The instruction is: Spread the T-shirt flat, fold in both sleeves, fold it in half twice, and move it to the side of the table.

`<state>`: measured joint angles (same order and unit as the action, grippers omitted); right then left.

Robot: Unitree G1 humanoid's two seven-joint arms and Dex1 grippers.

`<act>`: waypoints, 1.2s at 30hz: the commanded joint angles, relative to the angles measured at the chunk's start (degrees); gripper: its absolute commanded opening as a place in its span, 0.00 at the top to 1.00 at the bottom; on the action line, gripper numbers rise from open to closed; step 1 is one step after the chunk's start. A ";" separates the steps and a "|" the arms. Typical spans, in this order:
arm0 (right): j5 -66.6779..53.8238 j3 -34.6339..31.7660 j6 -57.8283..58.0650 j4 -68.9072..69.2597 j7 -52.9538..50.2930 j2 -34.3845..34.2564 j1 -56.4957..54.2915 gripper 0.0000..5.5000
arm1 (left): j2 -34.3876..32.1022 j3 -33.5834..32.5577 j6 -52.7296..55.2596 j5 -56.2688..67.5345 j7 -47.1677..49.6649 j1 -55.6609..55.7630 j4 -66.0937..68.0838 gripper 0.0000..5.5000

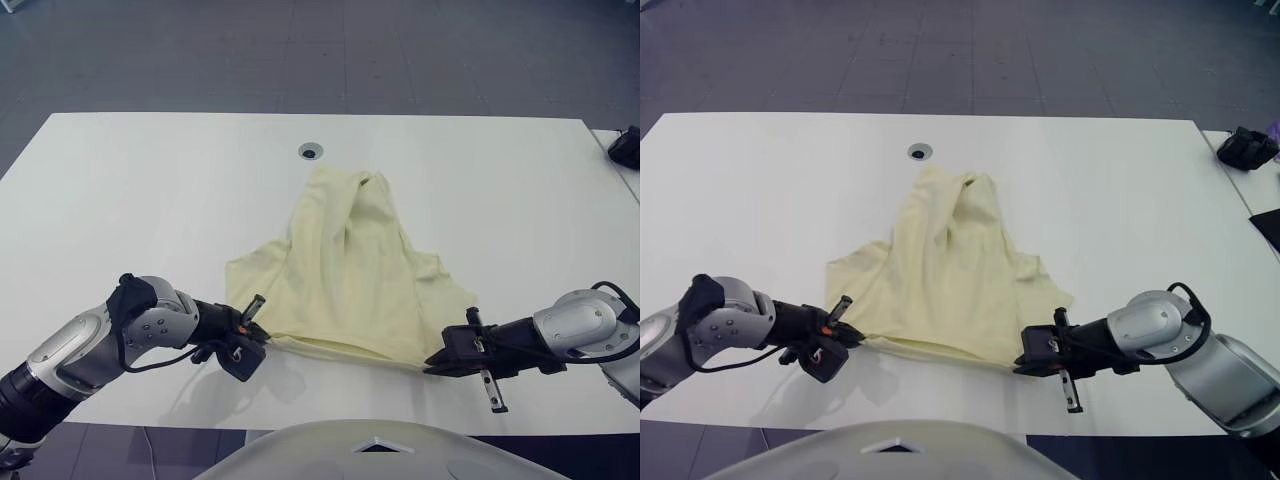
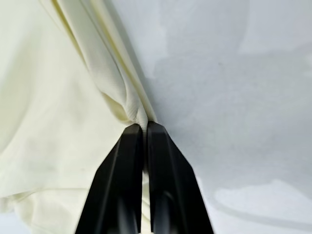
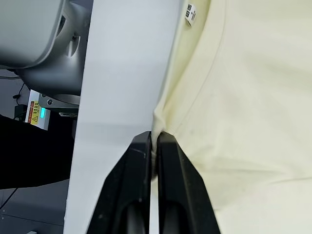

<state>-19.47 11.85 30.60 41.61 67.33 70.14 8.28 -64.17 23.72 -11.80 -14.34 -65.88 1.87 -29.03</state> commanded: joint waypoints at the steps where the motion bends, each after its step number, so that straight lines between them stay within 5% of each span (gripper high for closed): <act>1: 0.82 0.50 0.49 0.73 0.81 1.30 1.09 1.00 | -0.14 -0.92 1.29 -1.06 -1.07 -0.69 -0.70 1.00; 8: -3.09 -1.64 2.47 2.34 0.45 -0.44 2.35 0.81 | 0.96 -3.99 9.98 7.32 -2.73 -2.69 -5.41 0.81; 16: -10.96 -18.57 6.37 -3.87 -3.49 -1.87 -2.08 0.60 | 0.13 -19.62 23.90 31.47 -7.31 5.65 -4.01 0.58; 21: 3.15 -10.42 4.21 -14.11 -20.97 -11.67 -13.19 0.45 | 9.39 -14.11 25.98 16.00 8.83 16.18 12.16 0.43; 26: 11.13 -4.46 1.94 -20.09 -28.10 -18.80 -16.06 0.31 | 18.26 -8.05 23.32 6.62 17.96 18.88 23.61 0.28; 36: 19.19 -0.56 -0.66 -22.70 -27.35 -17.78 -10.57 0.02 | 21.64 -3.82 18.04 0.33 19.08 18.97 32.69 0.02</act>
<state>-1.93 10.87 30.69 20.04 39.73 51.15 -3.38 -43.20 18.82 7.65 -12.21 -47.20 20.30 1.48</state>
